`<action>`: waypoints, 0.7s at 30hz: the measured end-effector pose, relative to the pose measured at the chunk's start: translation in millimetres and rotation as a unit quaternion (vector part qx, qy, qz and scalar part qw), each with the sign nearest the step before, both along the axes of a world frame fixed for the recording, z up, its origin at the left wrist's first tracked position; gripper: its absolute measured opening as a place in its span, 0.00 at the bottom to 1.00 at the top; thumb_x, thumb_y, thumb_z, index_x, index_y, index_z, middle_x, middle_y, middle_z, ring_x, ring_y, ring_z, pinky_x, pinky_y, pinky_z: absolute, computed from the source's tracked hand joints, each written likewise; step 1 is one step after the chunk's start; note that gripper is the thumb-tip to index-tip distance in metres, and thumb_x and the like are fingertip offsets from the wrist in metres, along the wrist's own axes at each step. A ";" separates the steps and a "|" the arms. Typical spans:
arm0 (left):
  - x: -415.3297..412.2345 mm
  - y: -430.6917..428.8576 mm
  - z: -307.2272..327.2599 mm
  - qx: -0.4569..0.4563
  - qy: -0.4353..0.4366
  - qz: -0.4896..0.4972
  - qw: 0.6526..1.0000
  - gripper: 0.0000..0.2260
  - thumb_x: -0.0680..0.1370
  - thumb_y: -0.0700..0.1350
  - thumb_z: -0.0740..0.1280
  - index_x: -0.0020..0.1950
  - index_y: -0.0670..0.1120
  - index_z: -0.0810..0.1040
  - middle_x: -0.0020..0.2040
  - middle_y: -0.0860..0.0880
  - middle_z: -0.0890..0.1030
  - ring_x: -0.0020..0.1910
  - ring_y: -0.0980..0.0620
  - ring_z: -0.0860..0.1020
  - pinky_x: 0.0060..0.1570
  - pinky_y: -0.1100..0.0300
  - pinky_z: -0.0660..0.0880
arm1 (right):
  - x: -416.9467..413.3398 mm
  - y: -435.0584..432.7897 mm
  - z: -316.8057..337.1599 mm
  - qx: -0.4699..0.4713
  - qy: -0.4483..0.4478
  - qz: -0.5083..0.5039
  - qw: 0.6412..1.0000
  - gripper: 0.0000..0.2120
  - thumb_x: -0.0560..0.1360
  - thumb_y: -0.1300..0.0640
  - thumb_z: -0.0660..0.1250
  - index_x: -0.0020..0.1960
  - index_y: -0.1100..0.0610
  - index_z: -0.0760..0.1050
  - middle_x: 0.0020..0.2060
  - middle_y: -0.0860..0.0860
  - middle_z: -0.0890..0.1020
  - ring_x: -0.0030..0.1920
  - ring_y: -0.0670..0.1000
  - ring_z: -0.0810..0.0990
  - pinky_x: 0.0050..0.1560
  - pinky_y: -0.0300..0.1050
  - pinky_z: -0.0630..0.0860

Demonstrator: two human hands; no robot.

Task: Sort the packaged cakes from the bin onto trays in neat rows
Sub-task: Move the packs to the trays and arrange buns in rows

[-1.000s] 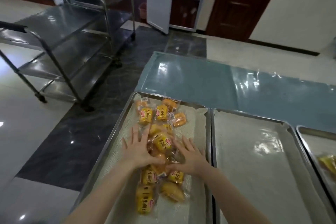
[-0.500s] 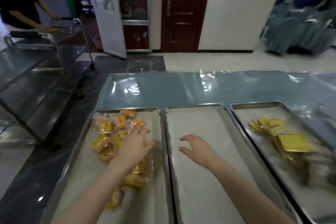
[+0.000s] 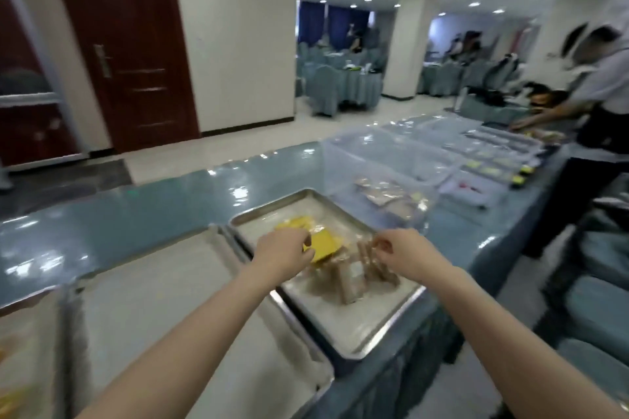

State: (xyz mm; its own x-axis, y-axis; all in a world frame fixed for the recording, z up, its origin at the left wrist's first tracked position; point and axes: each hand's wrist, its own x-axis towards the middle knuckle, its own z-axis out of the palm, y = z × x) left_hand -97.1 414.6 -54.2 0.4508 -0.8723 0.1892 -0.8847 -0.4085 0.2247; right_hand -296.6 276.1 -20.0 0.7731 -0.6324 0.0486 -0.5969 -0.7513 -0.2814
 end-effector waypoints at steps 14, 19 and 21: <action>2.7 -310.8 44.0 -0.042 -0.023 -0.086 0.995 0.11 0.78 0.53 0.61 0.56 0.51 0.77 0.55 0.50 0.81 0.55 0.46 0.78 0.48 0.55 0.74 | -28.7 -262.0 64.9 -0.073 0.046 -0.062 0.994 0.11 0.77 0.54 0.63 0.57 0.51 0.79 0.46 0.46 0.82 0.51 0.52 0.79 0.50 0.47 0.76; 13.6 -383.0 38.9 -0.042 -0.018 -0.079 0.996 0.09 0.78 0.55 0.60 0.50 0.53 0.76 0.52 0.50 0.82 0.50 0.46 0.79 0.44 0.55 0.73 | -17.6 -342.0 59.4 -0.066 0.053 -0.049 0.995 0.11 0.76 0.55 0.63 0.56 0.52 0.79 0.49 0.48 0.83 0.52 0.52 0.79 0.50 0.48 0.76; 13.4 -412.5 34.4 -0.042 -0.028 -0.066 0.997 0.07 0.78 0.54 0.59 0.45 0.54 0.73 0.50 0.50 0.82 0.49 0.46 0.79 0.42 0.56 0.71 | -13.0 -376.8 52.1 -0.064 0.070 -0.037 0.995 0.12 0.77 0.55 0.62 0.58 0.52 0.78 0.52 0.48 0.82 0.53 0.52 0.78 0.52 0.50 0.77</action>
State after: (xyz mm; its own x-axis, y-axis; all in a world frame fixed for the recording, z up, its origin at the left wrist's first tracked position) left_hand -83.7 2.1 -19.8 0.3193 -0.9036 0.2856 -0.9416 -0.2686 0.2029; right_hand -309.6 -100.7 32.0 0.7291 -0.6839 0.0279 -0.6790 -0.7279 -0.0955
